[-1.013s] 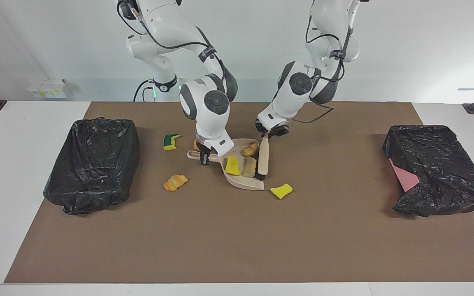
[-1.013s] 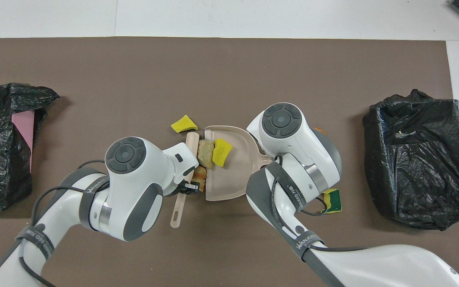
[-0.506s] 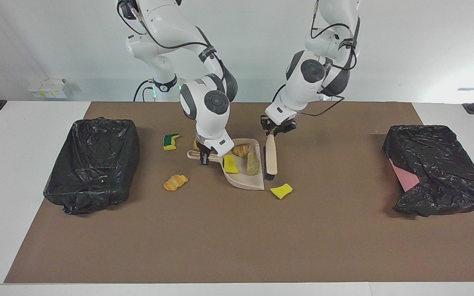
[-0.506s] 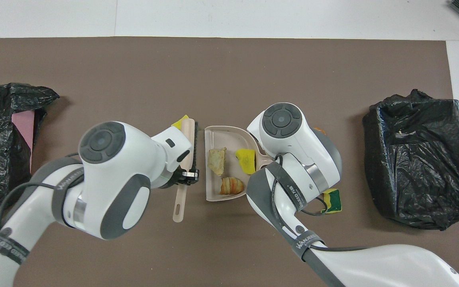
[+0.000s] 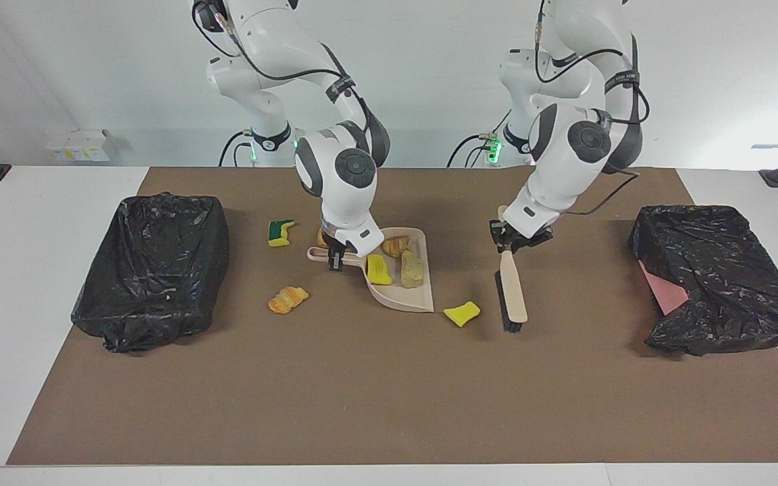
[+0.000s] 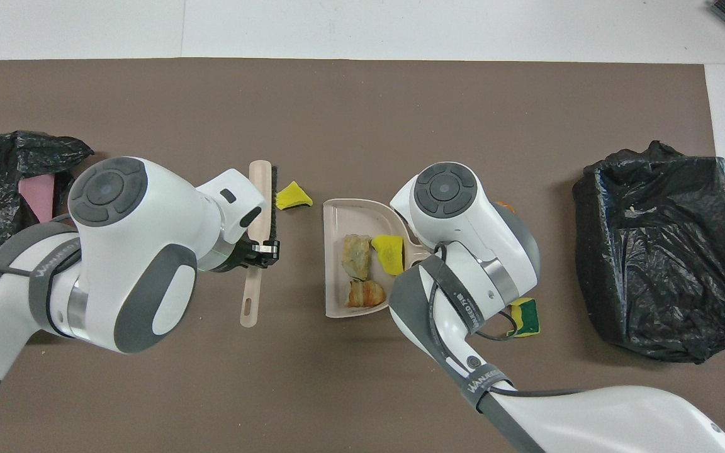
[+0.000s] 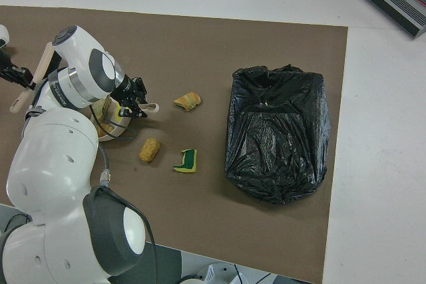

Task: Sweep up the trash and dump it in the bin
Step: 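Sweep the remaining yellow sponge into the dustpan with the left gripper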

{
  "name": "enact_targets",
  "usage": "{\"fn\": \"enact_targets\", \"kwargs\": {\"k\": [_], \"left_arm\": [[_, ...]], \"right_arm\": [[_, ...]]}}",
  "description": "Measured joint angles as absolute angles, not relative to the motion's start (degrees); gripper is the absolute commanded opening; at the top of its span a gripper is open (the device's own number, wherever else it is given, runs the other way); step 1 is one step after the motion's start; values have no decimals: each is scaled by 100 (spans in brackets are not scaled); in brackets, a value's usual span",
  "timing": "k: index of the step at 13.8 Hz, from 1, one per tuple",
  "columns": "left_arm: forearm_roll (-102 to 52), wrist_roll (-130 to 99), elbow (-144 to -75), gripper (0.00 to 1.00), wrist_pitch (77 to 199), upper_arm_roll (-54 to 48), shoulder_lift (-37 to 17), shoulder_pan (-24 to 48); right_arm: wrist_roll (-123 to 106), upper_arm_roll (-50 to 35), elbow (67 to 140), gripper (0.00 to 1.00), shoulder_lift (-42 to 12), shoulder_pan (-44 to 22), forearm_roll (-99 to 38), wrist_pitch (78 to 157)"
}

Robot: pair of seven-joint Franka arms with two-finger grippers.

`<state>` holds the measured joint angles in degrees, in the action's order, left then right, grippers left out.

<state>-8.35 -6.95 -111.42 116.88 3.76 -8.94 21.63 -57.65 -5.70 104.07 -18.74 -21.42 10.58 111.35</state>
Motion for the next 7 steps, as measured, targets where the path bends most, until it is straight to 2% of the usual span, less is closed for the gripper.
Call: {"fn": "enact_targets", "kwargs": {"k": [3, 7], "left_arm": [[-811, -392, -11123, 0, 11870, 322, -1262, 2134], [-804, -76, -11145, 0, 11704, 185, -1255, 2409]], "right_arm": [[-5765, -570, 10408, 0, -1874, -2142, 1058, 11135], [-5765, -570, 10408, 0, -1874, -2142, 1058, 11135]]}}
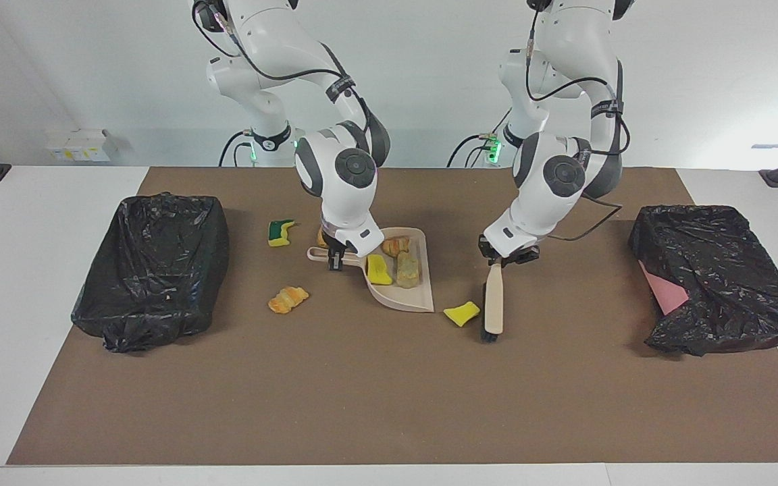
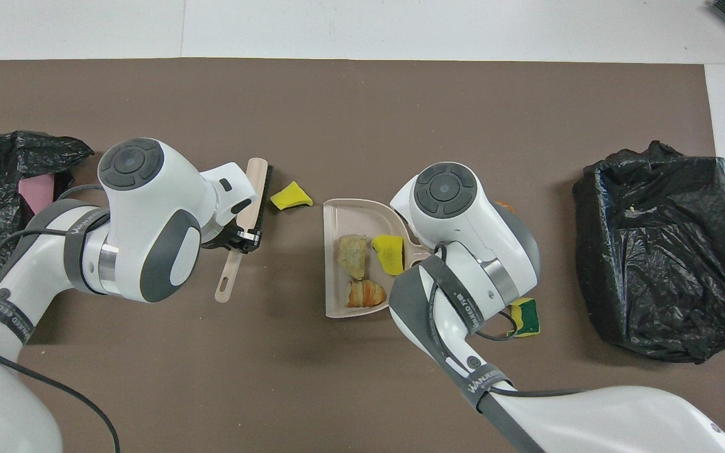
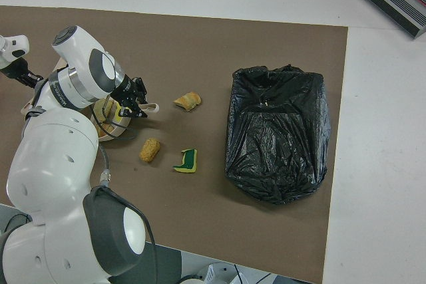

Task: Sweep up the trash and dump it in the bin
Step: 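Sweep the remaining yellow sponge into the dustpan with the left gripper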

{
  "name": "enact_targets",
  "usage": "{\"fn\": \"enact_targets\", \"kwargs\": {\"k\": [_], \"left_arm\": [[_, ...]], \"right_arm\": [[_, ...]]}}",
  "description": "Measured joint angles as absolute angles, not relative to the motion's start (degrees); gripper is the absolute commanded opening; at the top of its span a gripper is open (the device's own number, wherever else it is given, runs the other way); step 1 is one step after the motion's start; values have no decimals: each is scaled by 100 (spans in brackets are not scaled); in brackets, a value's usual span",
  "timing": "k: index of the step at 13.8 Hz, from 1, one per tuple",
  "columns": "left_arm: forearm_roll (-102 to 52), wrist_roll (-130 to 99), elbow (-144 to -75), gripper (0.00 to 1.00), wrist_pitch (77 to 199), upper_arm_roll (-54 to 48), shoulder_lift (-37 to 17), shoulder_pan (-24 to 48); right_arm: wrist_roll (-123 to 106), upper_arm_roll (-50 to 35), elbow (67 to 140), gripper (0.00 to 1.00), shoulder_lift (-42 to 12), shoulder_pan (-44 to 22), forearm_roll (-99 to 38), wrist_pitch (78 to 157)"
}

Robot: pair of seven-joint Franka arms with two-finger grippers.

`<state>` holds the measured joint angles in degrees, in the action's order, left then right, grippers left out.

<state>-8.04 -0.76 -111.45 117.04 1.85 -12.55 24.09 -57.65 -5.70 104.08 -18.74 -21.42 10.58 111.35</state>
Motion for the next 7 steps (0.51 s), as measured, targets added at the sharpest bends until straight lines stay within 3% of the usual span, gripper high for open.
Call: {"fn": "enact_targets", "kwargs": {"k": [7], "left_arm": [[-1225, -36, -11975, 0, 11523, 146, -643, 3490]], "right_arm": [[-5765, -570, 10411, 0, -1874, -2140, 1058, 11135]]}}
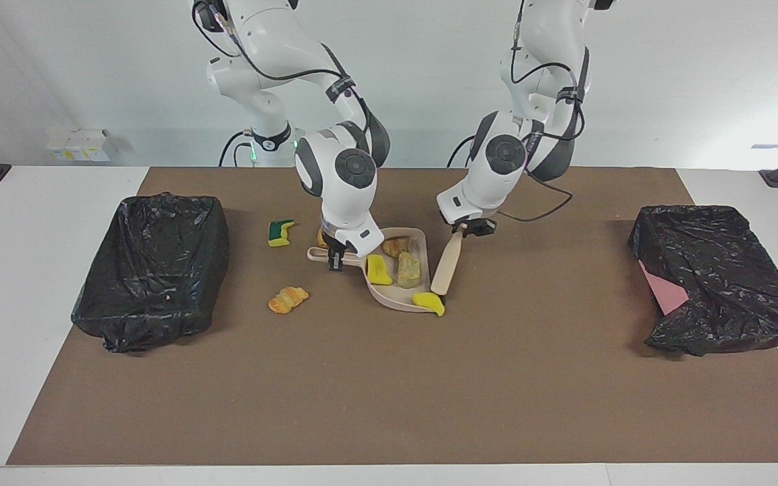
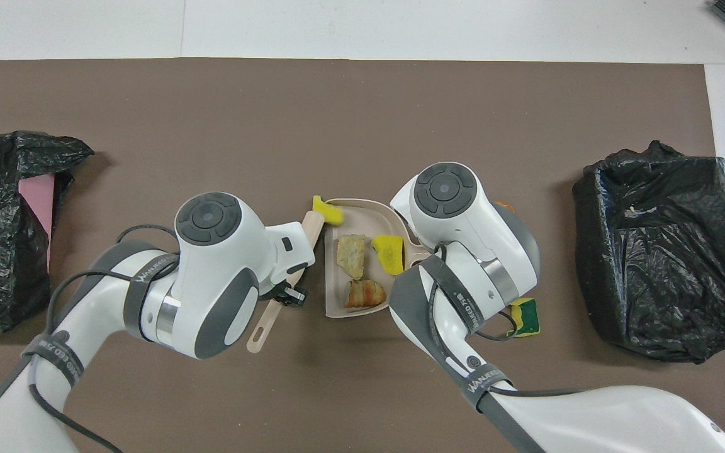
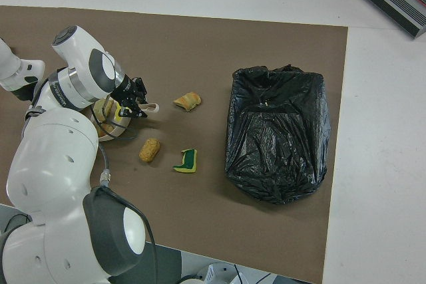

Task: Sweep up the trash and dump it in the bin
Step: 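Sweep the remaining yellow sponge into the dustpan with the left gripper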

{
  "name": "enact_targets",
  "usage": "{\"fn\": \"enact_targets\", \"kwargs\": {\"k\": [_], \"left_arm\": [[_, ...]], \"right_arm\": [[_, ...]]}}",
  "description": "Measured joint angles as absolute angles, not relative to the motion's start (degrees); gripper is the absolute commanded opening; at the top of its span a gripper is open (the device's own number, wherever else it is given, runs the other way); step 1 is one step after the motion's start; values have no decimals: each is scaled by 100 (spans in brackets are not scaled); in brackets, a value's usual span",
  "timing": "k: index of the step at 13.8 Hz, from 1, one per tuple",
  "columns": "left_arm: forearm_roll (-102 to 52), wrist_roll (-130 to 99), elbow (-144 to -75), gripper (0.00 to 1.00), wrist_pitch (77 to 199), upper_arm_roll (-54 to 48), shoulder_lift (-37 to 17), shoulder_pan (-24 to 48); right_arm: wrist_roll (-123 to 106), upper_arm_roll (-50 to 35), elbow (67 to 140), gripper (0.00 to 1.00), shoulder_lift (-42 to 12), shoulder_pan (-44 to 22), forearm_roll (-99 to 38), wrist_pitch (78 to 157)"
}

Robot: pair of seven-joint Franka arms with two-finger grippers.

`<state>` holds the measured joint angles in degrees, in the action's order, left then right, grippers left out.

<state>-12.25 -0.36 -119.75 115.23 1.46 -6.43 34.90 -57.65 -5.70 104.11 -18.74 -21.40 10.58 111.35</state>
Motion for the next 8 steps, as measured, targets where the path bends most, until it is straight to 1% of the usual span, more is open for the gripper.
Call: {"fn": "enact_targets", "kwargs": {"k": [2, 4, 6, 8], "left_arm": [[-1304, -553, -12088, 0, 11530, 142, -497, 3913], [-1304, -865, -12123, 0, 11531, 141, -442, 4105], [-1304, -872, -12152, 0, 11521, 242, -441, 4064], [-1301, -872, -12178, 0, 11472, 306, -441, 3853]], "right_arm": [[-5765, -570, 10411, 0, -1874, -2140, 1058, 11135], [-5765, -570, 10411, 0, -1874, -2140, 1058, 11135], [-5765, -569, 10411, 0, -1874, -2139, 1058, 11135], [-5765, -569, 10411, 0, -1874, -2138, 1058, 11136]]}}
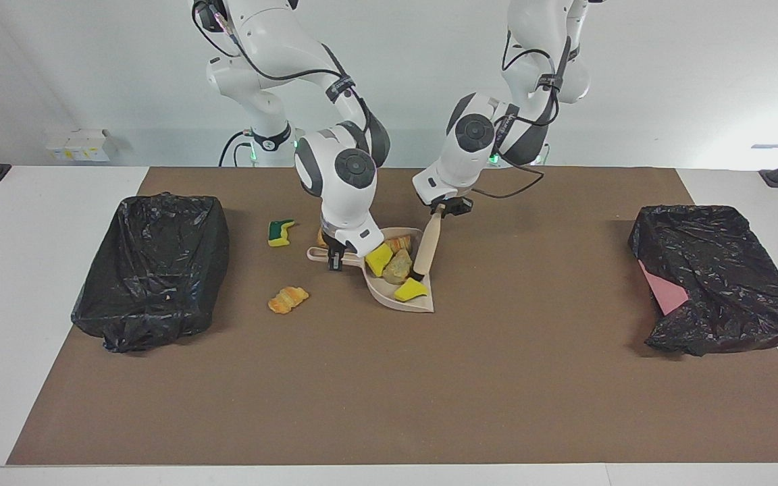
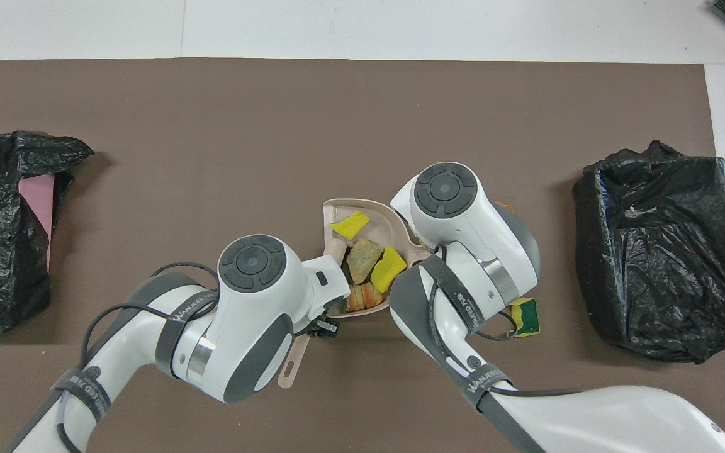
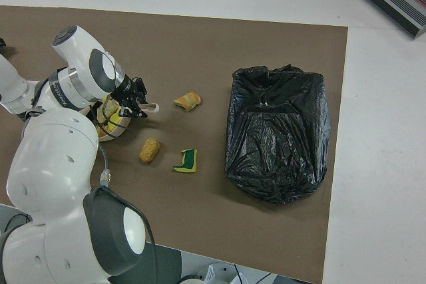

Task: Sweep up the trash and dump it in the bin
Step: 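Sweep the remaining yellow sponge into the dustpan with the left gripper, then carry the dustpan over the farther-side black bag with the right gripper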

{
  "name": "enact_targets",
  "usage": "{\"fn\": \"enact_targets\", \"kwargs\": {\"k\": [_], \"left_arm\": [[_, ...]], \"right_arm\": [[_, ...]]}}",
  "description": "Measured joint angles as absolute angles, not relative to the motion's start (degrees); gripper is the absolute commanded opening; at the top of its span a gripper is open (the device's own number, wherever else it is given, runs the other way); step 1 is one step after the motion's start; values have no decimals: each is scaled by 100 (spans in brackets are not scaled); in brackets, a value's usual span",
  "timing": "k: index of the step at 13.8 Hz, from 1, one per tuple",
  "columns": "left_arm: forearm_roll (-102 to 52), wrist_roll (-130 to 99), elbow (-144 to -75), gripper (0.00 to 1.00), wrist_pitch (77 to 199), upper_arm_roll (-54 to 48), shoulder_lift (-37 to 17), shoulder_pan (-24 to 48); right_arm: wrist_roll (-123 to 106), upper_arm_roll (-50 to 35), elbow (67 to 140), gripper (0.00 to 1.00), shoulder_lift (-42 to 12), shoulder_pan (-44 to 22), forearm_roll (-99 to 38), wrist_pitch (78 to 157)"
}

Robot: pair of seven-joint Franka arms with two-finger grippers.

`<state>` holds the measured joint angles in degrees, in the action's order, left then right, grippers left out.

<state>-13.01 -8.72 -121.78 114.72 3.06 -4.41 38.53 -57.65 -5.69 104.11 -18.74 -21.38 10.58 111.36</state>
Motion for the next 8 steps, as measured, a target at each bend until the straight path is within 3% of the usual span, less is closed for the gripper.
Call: {"fn": "enact_targets", "kwargs": {"k": [4, 8], "left_arm": [[-1239, -878, -12177, 0, 11107, 343, -204, 3193], [-988, -1502, -12585, 0, 10759, 276, 592, 3118]], "right_arm": [[-5765, -556, 10378, 0, -1852, -2071, 1058, 11139], [-5907, -538, 10324, 0, -1529, -1541, 1061, 11137]]}}
